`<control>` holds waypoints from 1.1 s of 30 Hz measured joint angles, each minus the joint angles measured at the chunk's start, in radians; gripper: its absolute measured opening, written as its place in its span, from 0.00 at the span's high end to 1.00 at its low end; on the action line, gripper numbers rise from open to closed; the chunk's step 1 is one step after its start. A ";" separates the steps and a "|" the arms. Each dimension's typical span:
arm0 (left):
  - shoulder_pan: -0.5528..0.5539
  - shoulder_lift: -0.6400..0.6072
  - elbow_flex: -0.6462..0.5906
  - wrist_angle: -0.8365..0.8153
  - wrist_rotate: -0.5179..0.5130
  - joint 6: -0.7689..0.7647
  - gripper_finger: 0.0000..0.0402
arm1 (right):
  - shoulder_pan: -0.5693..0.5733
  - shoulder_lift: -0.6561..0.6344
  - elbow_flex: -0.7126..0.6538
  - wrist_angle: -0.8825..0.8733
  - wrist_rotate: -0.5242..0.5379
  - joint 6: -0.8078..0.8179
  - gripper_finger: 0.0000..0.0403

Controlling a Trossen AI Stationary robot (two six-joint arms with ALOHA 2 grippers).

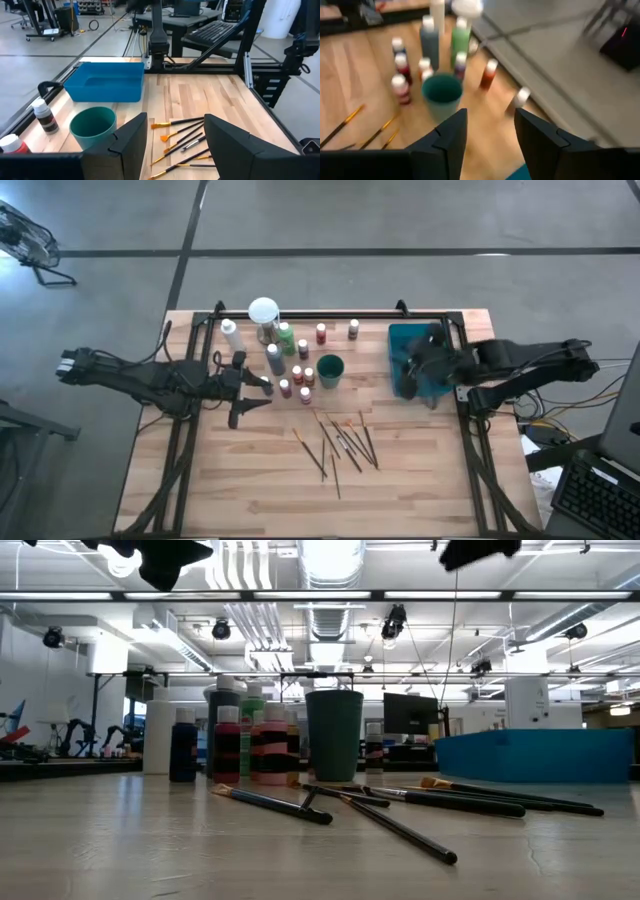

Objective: Pick & Place Paint Supplies
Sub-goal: Put the gold paint brush into the green cup

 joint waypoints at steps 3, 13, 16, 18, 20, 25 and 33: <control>0.000 0.007 0.000 0.001 -0.028 -0.001 0.50 | 0.027 0.032 -0.094 0.038 -0.005 0.124 0.60; 0.002 0.001 0.000 0.028 -0.291 0.111 0.50 | 0.036 0.222 -0.339 0.418 -0.156 0.433 0.68; 0.002 0.001 0.000 0.026 -0.301 0.113 0.50 | 0.030 0.280 -0.337 0.414 -0.180 0.540 0.67; 0.002 0.001 0.000 0.027 -0.302 0.115 0.50 | 0.028 0.320 -0.325 0.414 -0.187 0.596 0.65; 0.004 0.001 0.002 0.026 -0.301 0.115 0.50 | 0.028 0.353 -0.310 0.418 -0.204 0.621 0.61; 0.007 0.000 0.003 0.029 -0.302 0.119 0.50 | 0.012 0.435 -0.265 0.413 -0.290 0.645 0.52; 0.007 0.000 0.003 0.029 -0.302 0.118 0.50 | -0.006 0.557 -0.165 0.289 -0.294 0.678 0.54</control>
